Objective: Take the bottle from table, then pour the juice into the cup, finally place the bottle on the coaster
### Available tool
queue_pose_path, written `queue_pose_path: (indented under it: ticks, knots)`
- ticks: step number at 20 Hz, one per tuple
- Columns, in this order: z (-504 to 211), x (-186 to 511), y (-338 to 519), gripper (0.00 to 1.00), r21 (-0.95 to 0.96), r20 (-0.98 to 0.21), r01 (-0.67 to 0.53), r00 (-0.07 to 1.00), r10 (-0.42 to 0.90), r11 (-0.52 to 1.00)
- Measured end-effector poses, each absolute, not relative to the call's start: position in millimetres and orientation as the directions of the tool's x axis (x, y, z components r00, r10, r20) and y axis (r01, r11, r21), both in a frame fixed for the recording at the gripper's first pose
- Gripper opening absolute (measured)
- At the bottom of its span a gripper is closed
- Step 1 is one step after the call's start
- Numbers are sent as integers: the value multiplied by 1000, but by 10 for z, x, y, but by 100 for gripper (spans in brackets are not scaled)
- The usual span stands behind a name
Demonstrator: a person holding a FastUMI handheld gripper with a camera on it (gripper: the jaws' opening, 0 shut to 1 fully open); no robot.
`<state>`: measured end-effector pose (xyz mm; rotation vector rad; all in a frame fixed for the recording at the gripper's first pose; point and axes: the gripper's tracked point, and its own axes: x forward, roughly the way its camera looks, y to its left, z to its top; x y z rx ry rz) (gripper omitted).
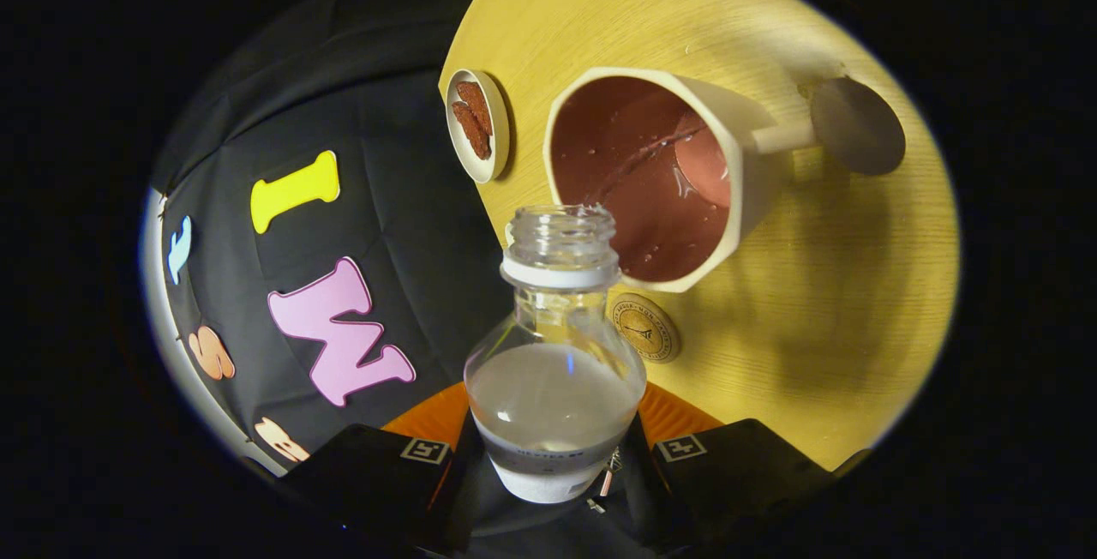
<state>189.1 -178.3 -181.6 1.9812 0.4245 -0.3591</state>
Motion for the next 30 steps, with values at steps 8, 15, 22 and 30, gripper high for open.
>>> queue_pose_path:
  ticks: [8,15,22,30]
  knots:
    - [-1727,1951,-1823,72,751,-420,438,894,155,-495]
    - [-1642,1946,-1893,72,691,-409,415,899,153,-591]
    - [-1529,1978,-1924,72,634,-392,405,903,177,-659]
    - [-1403,2000,-1943,72,525,-379,393,902,206,-755]
